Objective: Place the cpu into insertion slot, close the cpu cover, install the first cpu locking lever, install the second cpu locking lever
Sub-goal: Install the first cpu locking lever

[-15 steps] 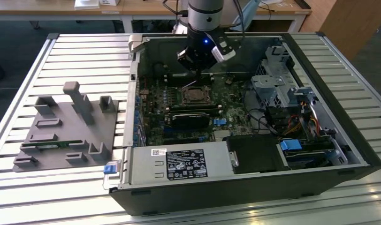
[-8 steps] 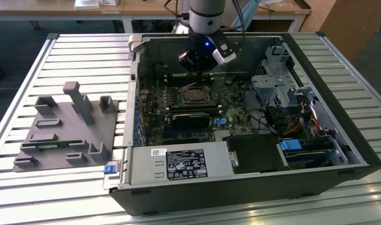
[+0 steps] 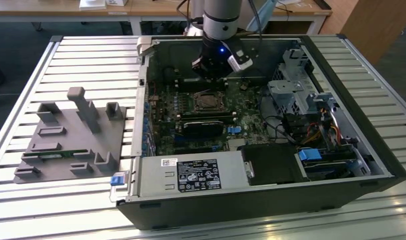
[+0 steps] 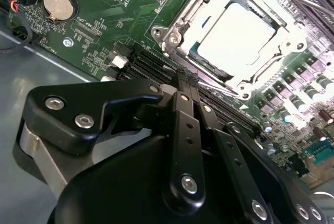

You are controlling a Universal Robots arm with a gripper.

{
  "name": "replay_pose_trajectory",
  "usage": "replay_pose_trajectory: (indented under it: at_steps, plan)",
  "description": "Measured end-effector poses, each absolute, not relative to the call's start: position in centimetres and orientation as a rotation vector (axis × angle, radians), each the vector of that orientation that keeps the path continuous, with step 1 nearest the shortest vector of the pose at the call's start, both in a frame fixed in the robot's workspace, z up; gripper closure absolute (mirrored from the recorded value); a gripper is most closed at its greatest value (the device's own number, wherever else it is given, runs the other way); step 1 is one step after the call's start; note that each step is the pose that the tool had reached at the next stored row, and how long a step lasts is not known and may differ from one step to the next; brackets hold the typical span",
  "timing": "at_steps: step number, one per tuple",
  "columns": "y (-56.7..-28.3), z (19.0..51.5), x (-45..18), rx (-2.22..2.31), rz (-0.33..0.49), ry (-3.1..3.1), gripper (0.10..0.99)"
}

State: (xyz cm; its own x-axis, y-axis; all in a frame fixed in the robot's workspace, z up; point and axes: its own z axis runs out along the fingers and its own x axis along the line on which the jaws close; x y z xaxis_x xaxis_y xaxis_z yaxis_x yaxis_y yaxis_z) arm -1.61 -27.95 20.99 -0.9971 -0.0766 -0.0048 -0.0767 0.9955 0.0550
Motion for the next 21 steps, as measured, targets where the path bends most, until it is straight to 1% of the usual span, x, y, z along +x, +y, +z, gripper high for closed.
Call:
replay_pose_trajectory:
  at_steps: [21]
  plan:
    - [-27.89, 20.15, -1.31, -0.120, 0.082, 3.136, 0.980]
